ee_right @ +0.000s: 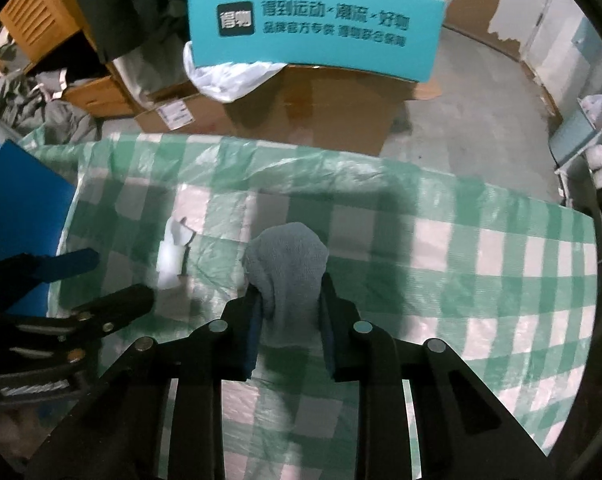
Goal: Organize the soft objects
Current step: 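Grasp the grey sock with the right tool while the left tool grasps the small white item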
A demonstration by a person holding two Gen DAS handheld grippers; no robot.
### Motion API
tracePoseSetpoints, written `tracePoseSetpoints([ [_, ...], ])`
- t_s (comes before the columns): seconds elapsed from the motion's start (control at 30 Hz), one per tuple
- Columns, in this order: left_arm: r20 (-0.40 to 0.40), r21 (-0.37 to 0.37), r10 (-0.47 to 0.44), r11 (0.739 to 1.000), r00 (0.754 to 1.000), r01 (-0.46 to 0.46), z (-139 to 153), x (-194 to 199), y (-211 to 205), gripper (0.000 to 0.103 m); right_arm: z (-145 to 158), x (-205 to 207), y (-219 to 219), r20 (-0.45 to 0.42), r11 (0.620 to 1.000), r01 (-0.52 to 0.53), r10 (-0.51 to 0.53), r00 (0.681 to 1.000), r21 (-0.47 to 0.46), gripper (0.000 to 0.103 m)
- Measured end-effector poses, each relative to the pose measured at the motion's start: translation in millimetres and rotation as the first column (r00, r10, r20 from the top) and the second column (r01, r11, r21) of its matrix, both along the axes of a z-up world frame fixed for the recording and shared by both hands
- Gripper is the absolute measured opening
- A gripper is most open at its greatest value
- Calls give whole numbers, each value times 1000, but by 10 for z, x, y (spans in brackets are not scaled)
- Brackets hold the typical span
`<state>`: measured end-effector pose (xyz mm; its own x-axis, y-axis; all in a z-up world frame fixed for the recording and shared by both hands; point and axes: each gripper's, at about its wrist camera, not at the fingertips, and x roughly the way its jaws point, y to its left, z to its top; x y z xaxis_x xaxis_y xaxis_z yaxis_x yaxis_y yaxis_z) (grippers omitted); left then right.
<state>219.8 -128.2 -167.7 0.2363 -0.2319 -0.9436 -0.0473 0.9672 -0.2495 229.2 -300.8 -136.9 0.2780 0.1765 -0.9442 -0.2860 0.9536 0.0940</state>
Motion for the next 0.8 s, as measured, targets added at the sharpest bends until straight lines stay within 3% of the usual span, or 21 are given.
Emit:
tracePoseSetpoints([
  [0.2, 11, 33, 39, 999, 999, -39, -6, 68, -42, 78, 85, -7, -59, 4, 999, 19, -19, 1000, 28, 23],
  [0.3, 15, 63, 43, 997, 999, -44, 3, 82, -102, 68, 115, -11, -64, 7, 999, 21, -22, 1000, 35, 23],
  [0.57, 13, 119, 27, 993, 1000, -29, -27, 108, -246, 54, 169, -35, -95, 3, 998, 38, -38, 999, 49, 24],
  [0.63, 12, 126, 21, 992, 1000, -22, -27, 111, -275, 44, 167, -43, -108, 4, 998, 39, -39, 999, 50, 24],
  [0.77, -1, 98, 4, 995, 1000, -4, -45, 126, -305, 15, 156, -71, -129, 1, 998, 45, -45, 999, 50, 24],
  [0.8, 0, 110, 1, 994, 1000, -1, -43, 123, -317, 14, 160, -78, -134, 0, 998, 45, -45, 999, 51, 24],
])
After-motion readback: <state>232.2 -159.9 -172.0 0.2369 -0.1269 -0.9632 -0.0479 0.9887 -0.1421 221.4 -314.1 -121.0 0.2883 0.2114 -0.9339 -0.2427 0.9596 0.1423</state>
